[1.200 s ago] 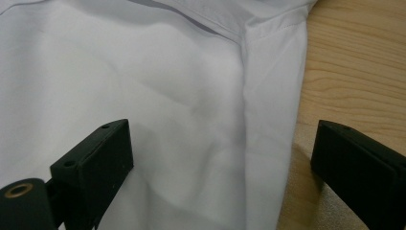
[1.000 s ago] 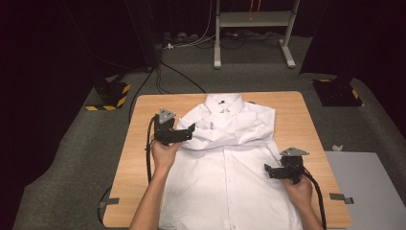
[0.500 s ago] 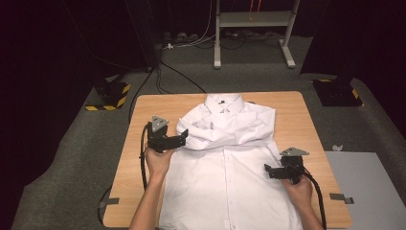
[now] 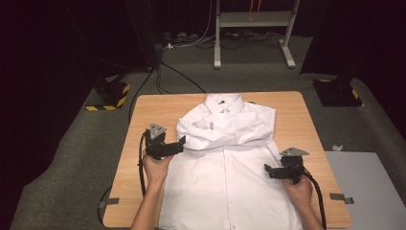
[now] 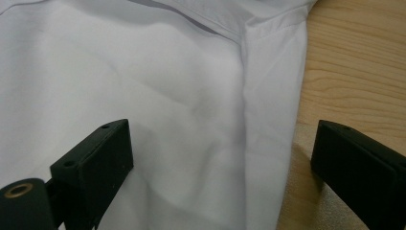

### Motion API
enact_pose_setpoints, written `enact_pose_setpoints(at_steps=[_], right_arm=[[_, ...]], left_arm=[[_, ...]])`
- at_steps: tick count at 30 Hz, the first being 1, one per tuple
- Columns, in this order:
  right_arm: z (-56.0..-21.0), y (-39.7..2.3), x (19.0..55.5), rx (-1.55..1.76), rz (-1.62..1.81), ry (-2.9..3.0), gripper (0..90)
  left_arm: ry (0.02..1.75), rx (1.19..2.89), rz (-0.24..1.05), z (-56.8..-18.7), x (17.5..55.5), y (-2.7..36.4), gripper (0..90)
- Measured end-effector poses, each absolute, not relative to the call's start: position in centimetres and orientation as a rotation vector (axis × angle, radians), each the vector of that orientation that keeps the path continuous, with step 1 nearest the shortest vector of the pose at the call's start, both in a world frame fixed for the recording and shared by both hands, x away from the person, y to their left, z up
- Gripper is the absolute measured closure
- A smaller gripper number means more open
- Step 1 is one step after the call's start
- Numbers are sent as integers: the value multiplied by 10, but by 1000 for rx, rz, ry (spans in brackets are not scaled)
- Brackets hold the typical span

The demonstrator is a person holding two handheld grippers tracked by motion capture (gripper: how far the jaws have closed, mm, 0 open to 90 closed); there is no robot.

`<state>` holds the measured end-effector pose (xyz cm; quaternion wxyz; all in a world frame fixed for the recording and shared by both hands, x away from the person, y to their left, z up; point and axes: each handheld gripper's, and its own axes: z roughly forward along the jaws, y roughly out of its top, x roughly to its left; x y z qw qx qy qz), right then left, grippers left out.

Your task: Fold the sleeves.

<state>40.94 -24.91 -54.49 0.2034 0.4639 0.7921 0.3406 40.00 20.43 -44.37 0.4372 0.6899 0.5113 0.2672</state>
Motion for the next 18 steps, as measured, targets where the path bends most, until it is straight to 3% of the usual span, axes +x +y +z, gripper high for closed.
enact_pose_setpoints(at_steps=[18], right_arm=[[-545,-249,409,1296,950,2209,69]], left_arm=[[1395,1737,665,-492,379,219,80]])
